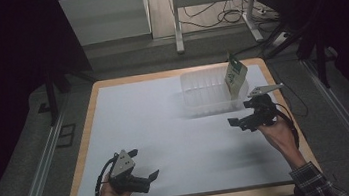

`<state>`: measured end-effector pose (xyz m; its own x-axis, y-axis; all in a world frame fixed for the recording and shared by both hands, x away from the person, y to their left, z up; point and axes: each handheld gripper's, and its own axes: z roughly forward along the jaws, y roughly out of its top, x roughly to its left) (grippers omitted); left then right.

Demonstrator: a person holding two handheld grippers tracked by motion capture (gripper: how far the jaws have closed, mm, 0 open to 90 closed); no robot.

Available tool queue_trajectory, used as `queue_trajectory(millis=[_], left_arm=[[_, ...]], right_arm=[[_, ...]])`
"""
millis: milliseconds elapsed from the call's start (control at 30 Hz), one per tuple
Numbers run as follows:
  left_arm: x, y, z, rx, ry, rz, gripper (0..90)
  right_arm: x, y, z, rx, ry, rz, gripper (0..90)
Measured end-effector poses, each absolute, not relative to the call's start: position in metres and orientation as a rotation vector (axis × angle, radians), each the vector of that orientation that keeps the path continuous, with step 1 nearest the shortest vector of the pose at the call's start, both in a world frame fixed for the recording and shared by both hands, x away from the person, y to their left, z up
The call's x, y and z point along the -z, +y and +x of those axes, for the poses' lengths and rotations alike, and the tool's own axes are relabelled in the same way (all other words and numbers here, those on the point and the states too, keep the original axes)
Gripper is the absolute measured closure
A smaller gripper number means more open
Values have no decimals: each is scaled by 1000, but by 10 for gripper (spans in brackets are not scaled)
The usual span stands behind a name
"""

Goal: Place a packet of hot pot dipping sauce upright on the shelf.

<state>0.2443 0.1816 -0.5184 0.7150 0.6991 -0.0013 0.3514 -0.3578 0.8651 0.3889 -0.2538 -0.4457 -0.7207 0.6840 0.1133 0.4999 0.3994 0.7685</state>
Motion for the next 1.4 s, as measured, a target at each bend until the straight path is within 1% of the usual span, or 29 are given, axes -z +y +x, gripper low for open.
queue_trajectory(millis=[533, 833, 1400], left_arm=[[518, 182, 244, -461, 807, 1969, 0], [518, 182, 244, -460, 806, 1969, 0], [519, 182, 244, -462, 807, 1974, 0]], right_arm=[[452, -245, 358, -1156, 2505, 934, 1], [461, -248, 343, -1157, 2502, 893, 3], [481, -251, 328, -1106, 2530, 932, 1]])
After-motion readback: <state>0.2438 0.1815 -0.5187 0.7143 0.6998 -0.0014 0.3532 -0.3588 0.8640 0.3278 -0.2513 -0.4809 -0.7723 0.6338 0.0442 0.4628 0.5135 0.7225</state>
